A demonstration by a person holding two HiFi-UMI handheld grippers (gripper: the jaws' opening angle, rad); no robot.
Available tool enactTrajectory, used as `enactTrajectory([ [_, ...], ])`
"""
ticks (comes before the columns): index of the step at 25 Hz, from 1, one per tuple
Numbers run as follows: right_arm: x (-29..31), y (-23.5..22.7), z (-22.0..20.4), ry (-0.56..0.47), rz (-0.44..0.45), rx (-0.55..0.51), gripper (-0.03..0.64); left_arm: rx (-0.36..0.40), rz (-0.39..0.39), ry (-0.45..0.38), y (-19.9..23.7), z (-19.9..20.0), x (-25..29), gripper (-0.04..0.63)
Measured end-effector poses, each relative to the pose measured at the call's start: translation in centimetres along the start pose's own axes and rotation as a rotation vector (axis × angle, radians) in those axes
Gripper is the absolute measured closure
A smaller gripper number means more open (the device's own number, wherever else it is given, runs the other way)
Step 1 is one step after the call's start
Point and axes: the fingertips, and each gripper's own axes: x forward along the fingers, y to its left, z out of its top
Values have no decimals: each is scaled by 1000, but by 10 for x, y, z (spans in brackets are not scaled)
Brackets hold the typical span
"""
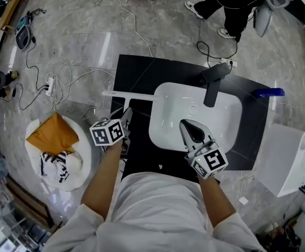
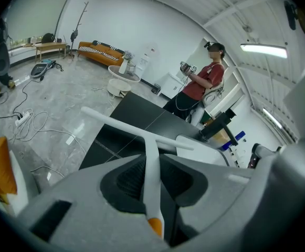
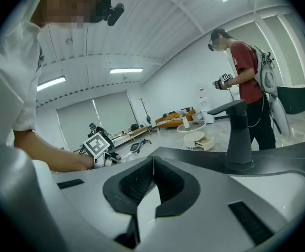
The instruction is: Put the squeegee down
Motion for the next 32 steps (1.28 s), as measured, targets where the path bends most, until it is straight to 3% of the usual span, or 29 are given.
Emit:
enactTrajectory([
  [32, -1, 12, -28, 32, 6, 53, 601, 37, -14, 39, 4, -15, 23, 498],
])
